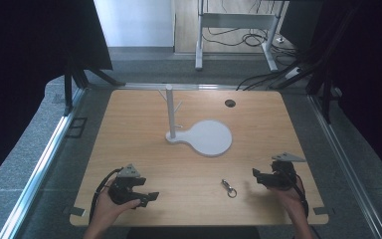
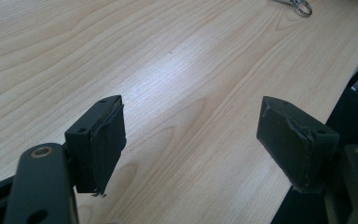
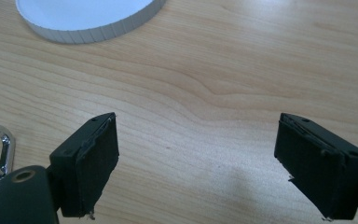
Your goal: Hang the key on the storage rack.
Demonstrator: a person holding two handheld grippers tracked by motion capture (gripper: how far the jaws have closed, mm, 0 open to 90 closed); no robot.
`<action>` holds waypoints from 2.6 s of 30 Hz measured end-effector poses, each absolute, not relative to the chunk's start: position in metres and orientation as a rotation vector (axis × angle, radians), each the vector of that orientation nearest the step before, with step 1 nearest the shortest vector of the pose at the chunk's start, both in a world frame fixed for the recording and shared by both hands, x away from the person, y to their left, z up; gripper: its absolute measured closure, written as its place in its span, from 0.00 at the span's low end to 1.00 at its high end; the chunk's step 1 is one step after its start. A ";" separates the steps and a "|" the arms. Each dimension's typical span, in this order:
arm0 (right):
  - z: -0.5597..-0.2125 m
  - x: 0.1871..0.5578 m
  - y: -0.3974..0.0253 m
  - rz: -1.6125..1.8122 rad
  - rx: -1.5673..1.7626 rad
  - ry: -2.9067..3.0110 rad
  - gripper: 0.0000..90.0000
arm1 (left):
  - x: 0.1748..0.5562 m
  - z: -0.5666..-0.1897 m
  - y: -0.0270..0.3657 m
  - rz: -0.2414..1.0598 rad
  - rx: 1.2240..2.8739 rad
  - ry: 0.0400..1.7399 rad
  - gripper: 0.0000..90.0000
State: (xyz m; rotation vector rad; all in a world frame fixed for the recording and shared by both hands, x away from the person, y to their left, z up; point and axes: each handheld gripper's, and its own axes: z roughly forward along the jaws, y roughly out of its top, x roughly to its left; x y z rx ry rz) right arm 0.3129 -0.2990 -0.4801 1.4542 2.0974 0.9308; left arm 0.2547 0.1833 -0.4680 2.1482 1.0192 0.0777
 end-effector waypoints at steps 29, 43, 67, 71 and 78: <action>-0.465 0.301 -0.310 1.061 1.338 2.148 0.42 | 0.250 -0.465 0.171 0.133 2.206 0.977 0.27; -0.453 0.301 -0.302 1.048 1.299 2.204 0.46 | 0.251 -0.468 0.174 0.112 2.194 1.006 0.27; -0.429 0.311 -0.286 0.903 1.269 2.418 0.53 | 0.250 -0.464 0.183 0.120 2.160 1.011 0.27; -0.428 0.311 -0.281 0.889 1.253 2.429 0.54 | 0.251 -0.464 0.184 0.116 2.159 1.014 0.27; -0.428 0.314 -0.274 0.881 1.247 2.471 0.57 | 0.252 -0.464 0.192 0.125 2.141 1.038 0.27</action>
